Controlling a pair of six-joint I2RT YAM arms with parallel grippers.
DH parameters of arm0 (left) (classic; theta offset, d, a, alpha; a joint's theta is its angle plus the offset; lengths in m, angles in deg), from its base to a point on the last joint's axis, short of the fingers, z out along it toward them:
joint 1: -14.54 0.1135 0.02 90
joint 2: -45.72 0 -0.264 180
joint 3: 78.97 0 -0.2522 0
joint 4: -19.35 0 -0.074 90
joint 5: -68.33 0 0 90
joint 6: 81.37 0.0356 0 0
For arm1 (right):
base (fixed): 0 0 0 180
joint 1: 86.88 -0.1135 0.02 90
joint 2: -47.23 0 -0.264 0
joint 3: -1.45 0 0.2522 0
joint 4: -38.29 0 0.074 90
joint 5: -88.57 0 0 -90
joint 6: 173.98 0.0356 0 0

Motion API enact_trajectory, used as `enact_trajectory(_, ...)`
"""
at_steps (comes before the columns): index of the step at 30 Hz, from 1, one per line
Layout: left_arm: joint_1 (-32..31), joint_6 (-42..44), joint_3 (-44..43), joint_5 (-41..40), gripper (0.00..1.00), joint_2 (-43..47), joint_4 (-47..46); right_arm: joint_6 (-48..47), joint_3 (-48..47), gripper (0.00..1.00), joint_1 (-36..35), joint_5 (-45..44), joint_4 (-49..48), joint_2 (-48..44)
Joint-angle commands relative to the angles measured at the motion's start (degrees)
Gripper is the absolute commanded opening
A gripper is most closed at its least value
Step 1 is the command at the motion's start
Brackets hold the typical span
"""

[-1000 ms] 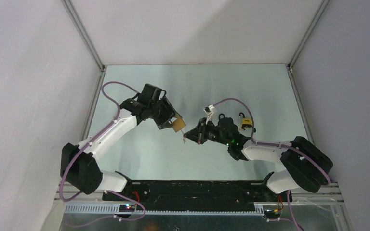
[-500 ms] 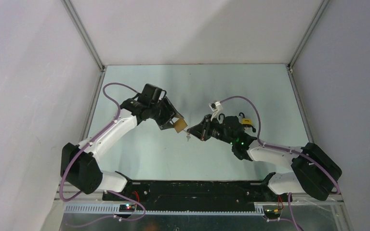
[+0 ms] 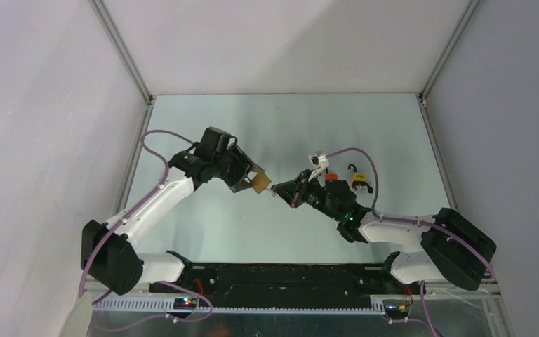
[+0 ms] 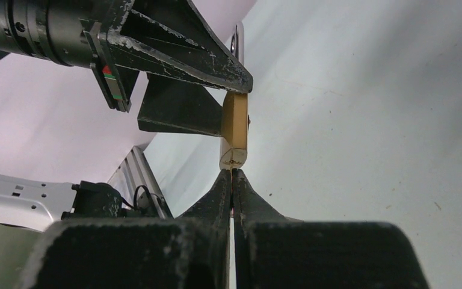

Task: Unlock with the key

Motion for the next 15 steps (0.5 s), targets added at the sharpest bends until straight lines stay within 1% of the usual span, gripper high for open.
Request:
enact_trajectory(1, -1.9, -6.0, -0.1, 8.5, 0.0, 3.5, -5.0, -3.2, 0.3, 0.0, -1.9, -2.8, -14.8, 2.4)
enact_trajectory(6, -1.9, -7.3, 0.5, 10.1, 0.0, 3.5, -6.3, -3.8, 1.6, 0.0, -2.6, -1.7, -22.6, 4.9)
enact_trajectory(15, -1.8, -13.4, 4.0, 10.7, 0.0, 5.5, -11.3, -6.7, 3.3, 0.0, -6.8, -6.5, -26.8, 7.2)
